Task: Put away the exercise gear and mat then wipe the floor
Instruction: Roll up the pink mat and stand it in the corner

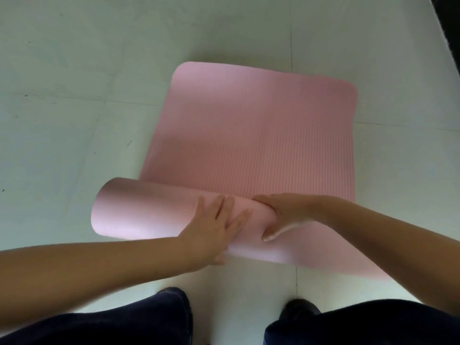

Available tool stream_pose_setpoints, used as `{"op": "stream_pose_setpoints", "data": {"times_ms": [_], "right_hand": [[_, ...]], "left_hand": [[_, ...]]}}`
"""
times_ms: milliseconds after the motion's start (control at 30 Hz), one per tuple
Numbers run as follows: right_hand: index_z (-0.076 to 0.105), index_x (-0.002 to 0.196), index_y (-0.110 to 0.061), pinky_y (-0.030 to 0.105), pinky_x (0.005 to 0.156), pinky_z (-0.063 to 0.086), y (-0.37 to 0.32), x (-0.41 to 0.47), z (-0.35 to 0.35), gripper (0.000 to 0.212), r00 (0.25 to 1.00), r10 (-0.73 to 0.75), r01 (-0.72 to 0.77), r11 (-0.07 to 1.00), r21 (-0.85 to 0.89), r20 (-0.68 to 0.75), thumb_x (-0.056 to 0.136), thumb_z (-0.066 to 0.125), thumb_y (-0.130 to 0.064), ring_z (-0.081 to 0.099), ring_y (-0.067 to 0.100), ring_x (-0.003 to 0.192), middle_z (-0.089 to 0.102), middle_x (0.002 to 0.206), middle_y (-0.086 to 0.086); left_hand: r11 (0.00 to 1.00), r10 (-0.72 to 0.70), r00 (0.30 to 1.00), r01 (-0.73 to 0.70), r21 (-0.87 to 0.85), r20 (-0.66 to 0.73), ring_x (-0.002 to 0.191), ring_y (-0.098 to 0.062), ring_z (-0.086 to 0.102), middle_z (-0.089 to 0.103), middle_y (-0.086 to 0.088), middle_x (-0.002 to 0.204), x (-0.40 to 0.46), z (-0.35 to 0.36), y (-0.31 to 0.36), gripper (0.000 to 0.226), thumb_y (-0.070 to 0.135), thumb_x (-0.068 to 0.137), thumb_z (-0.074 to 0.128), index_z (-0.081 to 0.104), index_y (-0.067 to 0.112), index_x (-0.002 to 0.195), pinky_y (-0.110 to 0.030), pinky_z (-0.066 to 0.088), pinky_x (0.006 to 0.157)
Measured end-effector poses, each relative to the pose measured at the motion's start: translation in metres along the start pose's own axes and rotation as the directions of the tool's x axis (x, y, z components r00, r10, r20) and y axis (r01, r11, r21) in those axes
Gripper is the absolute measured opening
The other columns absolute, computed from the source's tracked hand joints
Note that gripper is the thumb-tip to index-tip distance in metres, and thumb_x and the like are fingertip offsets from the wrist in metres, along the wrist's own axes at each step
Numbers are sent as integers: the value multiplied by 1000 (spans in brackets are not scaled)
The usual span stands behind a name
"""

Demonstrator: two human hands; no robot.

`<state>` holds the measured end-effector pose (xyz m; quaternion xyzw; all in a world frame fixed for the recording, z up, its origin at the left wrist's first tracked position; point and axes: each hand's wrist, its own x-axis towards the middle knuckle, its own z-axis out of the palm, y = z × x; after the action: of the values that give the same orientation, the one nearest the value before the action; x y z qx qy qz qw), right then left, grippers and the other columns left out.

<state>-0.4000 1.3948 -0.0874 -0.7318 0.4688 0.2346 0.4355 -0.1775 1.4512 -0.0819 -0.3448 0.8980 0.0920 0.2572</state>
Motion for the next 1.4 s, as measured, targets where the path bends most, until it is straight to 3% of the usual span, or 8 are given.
{"op": "stream_pose_setpoints", "data": {"times_ms": [233, 367, 467, 667, 800, 1000, 1267, 1400], "right_hand": [[24, 147, -34, 39, 110, 30, 6, 5, -16, 92, 980, 57, -82, 989, 126, 191, 72, 75, -51, 40, 18, 132, 41, 146, -5], [14, 152, -26, 40, 117, 19, 10, -7, -27, 90, 984, 157, -149, 985, 88, -90, 82, 65, -51, 22, 22, 143, 20, 157, 2], [21, 150, -24, 42, 116, 19, 2, -18, -16, 72, 892, 157, -160, 987, 29, -425, 90, 55, -44, 25, 25, 141, 25, 155, 4], [-22, 148, -24, 59, 113, 3, -6, -27, 25, 109, 899, 31, -194, 923, -334, -438, 81, 54, -64, -8, 30, 147, -13, 159, 11], [-26, 146, -23, 64, 110, 6, 4, -12, 9, 118, 907, 84, -246, 900, -361, -412, 75, 58, -68, -11, 35, 146, -17, 158, 14], [-10, 149, -30, 55, 108, 25, 13, 4, -27, 122, 926, 94, -219, 923, -315, -366, 63, 68, -68, 21, 30, 138, 17, 152, 8], [4, 150, -28, 41, 98, 39, 10, -2, -32, 112, 938, 46, -161, 935, -315, -343, 67, 70, -63, 44, 30, 117, 41, 134, 8], [2, 151, -25, 39, 95, 41, -3, -15, -2, 112, 960, 10, -122, 915, -385, -279, 69, 67, -66, 46, 30, 113, 41, 132, 9]], "left_hand": [[995, 63, 992, -53, -90, 113, 139, -38, 12, 4, -22, 153, 21, -12, -12, 114, 56, 80, 61, -24, 20, 147, -54, 21, 109], [956, 148, 953, -70, -285, 263, 139, -33, 22, 15, -16, 152, 62, -28, -55, 120, 60, 73, 69, -14, 21, 150, -47, 27, 111], [927, 128, 951, -14, -376, 280, 141, -30, 23, 16, -10, 155, 81, -36, -83, 119, 65, 70, 68, -8, 23, 151, -45, 27, 114], [914, -161, 987, 143, -379, -16, 141, -31, 24, 21, -11, 155, 92, -48, -117, 103, 66, 76, 59, 6, 22, 152, -48, 23, 114], [970, -91, 980, 48, -238, -174, 140, -28, 24, 23, -11, 154, 75, -51, -92, 83, 56, 89, 49, 11, 17, 152, -46, 20, 113], [992, -100, 992, 106, 72, -74, 145, -36, -6, -13, -19, 156, 56, -19, -69, 120, 65, 75, 61, -29, 27, 144, -62, 14, 108], [994, -42, 988, 56, 95, -149, 134, -33, 21, 14, -18, 149, 51, -27, -72, 104, 48, 80, 60, -13, 25, 149, -51, 26, 101], [996, -5, 965, 30, 90, -263, 109, -36, 41, 48, -24, 127, 20, -2, -50, 120, 51, 44, 83, 24, 17, 142, -55, 45, 81]]}}
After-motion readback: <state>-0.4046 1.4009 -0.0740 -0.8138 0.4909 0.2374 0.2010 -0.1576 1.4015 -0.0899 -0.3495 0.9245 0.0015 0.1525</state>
